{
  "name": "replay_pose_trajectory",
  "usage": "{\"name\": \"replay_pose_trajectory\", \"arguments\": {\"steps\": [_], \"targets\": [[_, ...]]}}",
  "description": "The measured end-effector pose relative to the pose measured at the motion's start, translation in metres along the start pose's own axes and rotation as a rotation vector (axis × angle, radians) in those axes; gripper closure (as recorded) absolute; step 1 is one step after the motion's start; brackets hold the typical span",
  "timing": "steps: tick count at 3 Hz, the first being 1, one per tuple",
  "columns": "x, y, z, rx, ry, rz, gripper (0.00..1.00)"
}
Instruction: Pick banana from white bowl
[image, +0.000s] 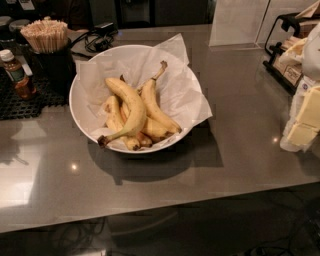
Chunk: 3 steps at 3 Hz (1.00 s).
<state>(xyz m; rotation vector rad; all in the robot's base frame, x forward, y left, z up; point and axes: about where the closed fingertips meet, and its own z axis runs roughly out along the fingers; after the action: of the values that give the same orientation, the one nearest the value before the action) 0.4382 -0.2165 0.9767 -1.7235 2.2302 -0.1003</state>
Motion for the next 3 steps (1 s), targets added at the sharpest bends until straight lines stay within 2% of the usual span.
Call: {"name": "replay_pose_trajectory", "arguments": {"steps": [1,2,3], "targets": [[0.0,0.0,0.0,0.0,0.0,0.0,0.0],[-0.007,0.008,0.009,-0.055,-0.03,-0.026,0.0],[-0.045,0.044,0.034,-0.174,0.007,-0.225,0.0]]}}
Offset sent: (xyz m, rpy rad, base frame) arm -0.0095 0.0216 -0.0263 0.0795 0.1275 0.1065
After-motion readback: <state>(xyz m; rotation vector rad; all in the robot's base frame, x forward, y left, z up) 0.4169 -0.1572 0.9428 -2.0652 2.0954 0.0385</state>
